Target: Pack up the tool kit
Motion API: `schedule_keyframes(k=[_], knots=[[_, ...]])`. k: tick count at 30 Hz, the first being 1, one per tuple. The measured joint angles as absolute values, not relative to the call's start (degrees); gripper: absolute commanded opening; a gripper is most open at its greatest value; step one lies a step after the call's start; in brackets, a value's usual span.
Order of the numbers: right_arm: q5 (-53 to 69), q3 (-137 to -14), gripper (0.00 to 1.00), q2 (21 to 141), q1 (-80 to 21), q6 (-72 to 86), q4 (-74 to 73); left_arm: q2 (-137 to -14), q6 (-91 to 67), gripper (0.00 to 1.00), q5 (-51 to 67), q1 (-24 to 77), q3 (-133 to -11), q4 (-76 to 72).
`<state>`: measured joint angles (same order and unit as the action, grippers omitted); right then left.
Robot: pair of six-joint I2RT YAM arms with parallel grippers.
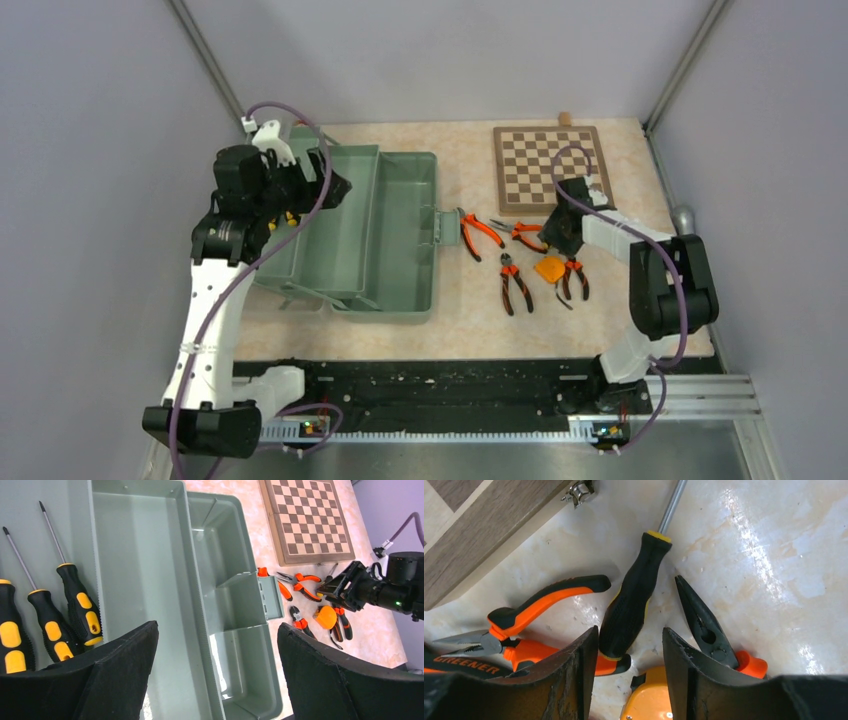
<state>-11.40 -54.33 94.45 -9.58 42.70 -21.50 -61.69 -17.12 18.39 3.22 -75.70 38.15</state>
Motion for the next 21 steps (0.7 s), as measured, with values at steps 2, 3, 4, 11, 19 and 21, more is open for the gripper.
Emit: schedule_keyframes(k=[2, 3, 4, 11, 19, 21], knots=[[-11.7, -54.9, 0.45, 95.7, -9.6, 43.0, -20.8, -61.6, -17.2, 0.93, 18.4, 3.9, -75.7, 38.1], [-11.9, -55.2, 0.43, 96.0, -9.6, 43.2, -20.6, -61.5, -17.2, 0.93, 18.4, 4.2, -75.7, 38.1], [-12.0, -55.3, 0.41, 96.3, -9.6, 43.4, -19.8, -61.5, -17.2, 0.93, 18.4, 4.6, -75.6, 38.1], [-13.0, -55.3, 0.15, 96.6, -9.6, 44.9, -19.1, -61.6, -17.2, 0.92, 18.4, 7.7, -75.6, 37.6], [-14.0, -50.5, 0.00, 88.4, -9.6, 44.7, -19.3, -63.5, -18.8, 0.92, 19.6, 11.2, -75.6, 35.5], [-13.9, -49.5, 0.00, 84.5, -9.6, 44.2, -19.4, -64.1, -19.4, 0.92, 19.9, 11.9, -75.6, 35.0]])
